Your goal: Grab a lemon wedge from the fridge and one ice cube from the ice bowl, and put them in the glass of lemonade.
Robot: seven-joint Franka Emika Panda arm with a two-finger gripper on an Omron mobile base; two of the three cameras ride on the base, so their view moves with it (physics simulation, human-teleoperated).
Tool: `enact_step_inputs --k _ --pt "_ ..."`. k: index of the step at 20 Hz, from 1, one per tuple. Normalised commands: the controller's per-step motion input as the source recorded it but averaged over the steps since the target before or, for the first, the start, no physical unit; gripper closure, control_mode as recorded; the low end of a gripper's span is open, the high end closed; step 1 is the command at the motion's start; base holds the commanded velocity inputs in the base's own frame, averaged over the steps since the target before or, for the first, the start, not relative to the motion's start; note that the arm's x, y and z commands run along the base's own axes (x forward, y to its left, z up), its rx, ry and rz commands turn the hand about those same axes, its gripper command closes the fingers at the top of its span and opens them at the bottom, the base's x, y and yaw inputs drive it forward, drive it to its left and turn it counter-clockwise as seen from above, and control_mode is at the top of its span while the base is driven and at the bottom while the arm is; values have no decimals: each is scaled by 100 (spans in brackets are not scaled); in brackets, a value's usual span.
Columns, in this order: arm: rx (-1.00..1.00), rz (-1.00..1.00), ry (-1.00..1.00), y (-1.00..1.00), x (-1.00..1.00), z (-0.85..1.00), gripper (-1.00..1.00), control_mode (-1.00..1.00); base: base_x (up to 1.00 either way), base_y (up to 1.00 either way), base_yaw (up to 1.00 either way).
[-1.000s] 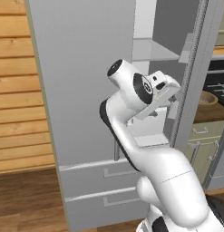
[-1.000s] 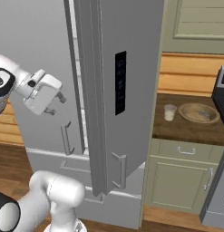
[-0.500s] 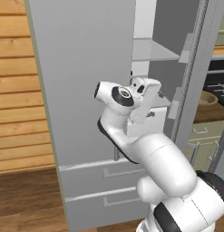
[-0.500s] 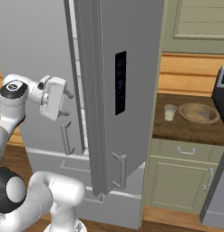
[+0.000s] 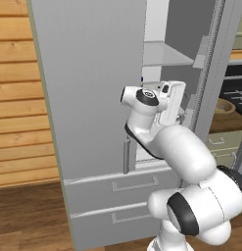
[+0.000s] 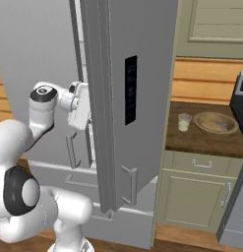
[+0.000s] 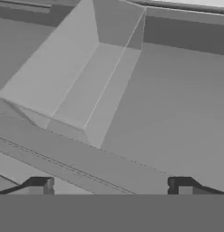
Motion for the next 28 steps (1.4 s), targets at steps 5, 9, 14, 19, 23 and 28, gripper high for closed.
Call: enact_step_inputs --k 5,9,14,19,23,28 --pt "0 -3 16 -95 -3 0 -100 -100 0 0 0" --pt "0 -10 9 -100 -29 0 -100 -100 0 0 0" --pt "0 -11 9 -100 -36 0 -100 -100 0 0 0" --pt "2 -5 4 -76 -41 6 -100 -100 0 0 0" --pt "0 0 0 7 -17 67 -100 -100 0 0 0" --pt "0 0 0 60 -6 89 -100 -100 0 0 0"
